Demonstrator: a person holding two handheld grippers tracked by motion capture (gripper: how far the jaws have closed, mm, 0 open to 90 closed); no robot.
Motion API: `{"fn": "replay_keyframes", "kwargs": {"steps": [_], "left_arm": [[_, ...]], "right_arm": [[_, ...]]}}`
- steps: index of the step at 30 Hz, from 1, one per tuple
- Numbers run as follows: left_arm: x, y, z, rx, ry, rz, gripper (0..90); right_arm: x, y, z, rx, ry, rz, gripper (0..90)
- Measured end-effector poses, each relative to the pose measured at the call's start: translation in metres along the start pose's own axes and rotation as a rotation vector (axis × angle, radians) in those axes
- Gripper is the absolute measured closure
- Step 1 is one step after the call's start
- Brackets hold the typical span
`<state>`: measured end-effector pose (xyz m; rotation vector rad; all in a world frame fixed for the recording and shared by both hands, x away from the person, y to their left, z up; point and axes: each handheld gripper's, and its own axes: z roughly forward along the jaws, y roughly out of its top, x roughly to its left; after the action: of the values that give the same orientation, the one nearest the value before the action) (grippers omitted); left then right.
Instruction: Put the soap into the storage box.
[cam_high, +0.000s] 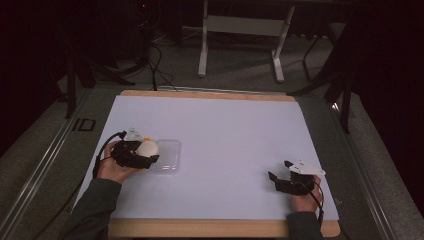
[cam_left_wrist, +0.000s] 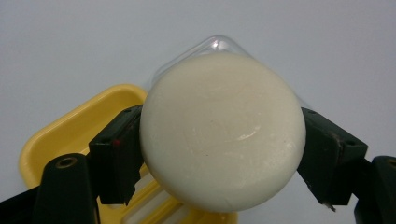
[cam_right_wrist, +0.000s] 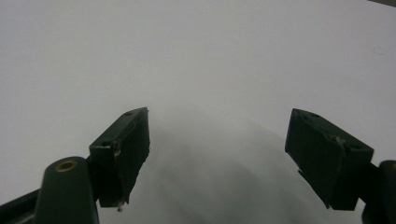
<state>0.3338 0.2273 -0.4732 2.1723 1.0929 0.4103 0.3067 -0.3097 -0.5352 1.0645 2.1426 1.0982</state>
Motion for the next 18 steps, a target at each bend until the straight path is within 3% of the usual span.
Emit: {"fn": "replay_keyframes", "kwargs": {"steps": [18], "left_arm": [[0.018, -0.011, -0.005, -0.004, 0.052, -0.067, 24.4]], "right_arm": [[0.0, 0.0, 0.0, 0.0, -0.001, 0.0, 21.7]]}}
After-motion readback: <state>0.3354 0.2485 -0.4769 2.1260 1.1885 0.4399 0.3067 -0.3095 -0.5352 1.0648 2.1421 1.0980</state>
